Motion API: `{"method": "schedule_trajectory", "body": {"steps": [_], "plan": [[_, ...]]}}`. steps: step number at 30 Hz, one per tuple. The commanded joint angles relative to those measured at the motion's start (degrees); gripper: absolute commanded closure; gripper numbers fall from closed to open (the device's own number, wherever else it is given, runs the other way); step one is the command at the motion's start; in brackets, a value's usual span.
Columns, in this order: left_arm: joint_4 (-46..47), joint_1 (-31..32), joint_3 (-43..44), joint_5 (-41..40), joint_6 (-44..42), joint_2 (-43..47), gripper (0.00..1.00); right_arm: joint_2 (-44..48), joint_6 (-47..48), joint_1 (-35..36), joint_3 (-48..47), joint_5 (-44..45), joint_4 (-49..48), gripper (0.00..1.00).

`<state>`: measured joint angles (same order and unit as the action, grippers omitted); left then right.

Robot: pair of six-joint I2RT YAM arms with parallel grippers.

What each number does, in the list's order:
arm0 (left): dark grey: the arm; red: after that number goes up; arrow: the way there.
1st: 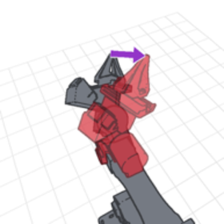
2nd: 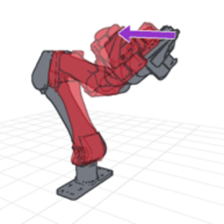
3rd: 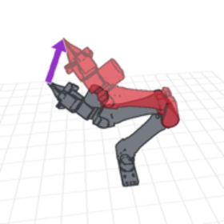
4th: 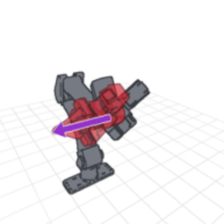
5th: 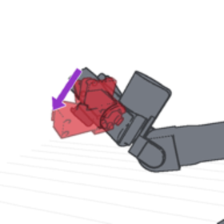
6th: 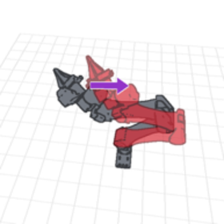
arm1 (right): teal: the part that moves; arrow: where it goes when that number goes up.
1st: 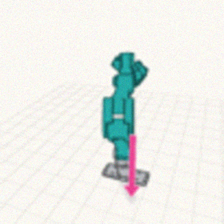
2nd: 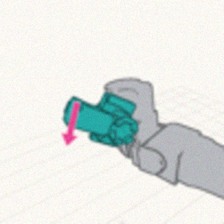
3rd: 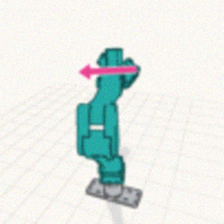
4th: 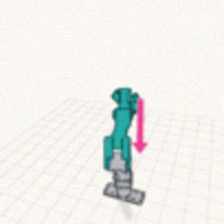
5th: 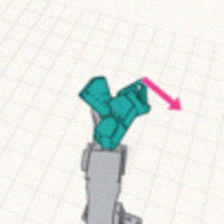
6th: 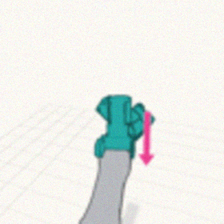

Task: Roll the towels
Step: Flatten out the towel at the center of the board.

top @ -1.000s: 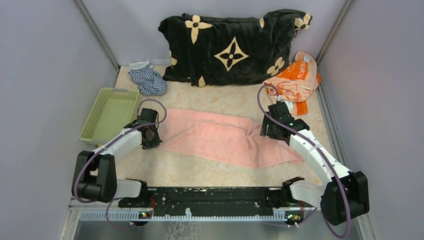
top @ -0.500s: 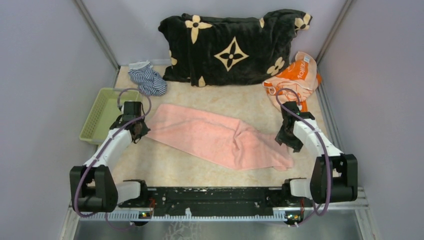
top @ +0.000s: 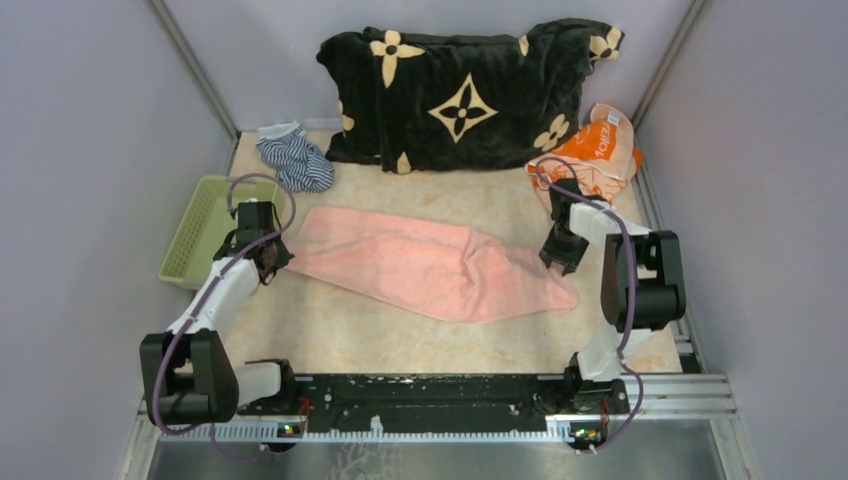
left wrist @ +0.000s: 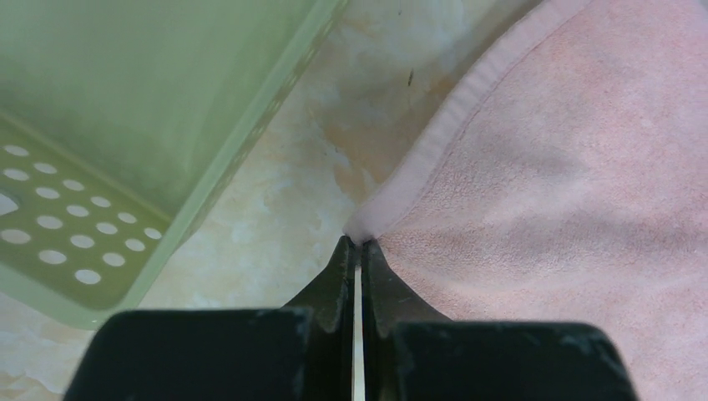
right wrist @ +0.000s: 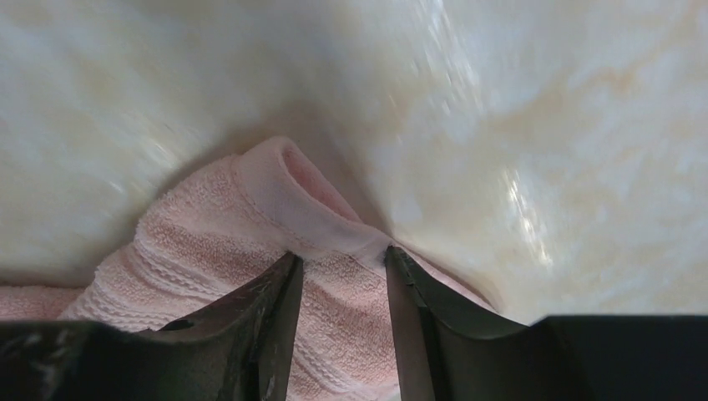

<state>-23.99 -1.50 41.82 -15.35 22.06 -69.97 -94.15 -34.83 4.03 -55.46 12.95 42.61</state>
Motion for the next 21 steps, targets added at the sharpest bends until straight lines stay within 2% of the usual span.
{"method": "schedule_trajectory", "body": {"steps": [1, 4, 8, 12, 15, 21], "plan": [[3.27, -1.21, 2.96, 0.23, -1.77, -0.10, 1.00, -8.99, 2.29, -2.36, -9.00, 2.57, -9.59, 0.58], [3.61, -1.55, 3.54, 0.03, -2.29, -0.29, 1.00, -11.70, 2.61, -4.01, -15.79, 2.22, -8.88, 0.57], [4.41, -1.60, 2.72, 1.32, -2.52, 0.30, 1.00, -7.28, 4.59, -4.03, -18.08, 3.05, -7.37, 0.49], [5.73, -1.58, 0.82, 3.22, -2.44, 0.67, 1.00, -1.29, 5.18, -5.01, -13.11, 6.64, -3.95, 0.45], [6.03, -1.54, 0.21, 4.13, -2.56, 0.80, 1.00, 3.95, 4.36, -7.75, -6.53, 4.18, -3.63, 0.46], [6.37, -0.78, -0.32, 3.66, -3.51, 0.98, 1.00, 7.84, 4.81, -9.35, 2.64, 0.30, -7.14, 0.53]]}}
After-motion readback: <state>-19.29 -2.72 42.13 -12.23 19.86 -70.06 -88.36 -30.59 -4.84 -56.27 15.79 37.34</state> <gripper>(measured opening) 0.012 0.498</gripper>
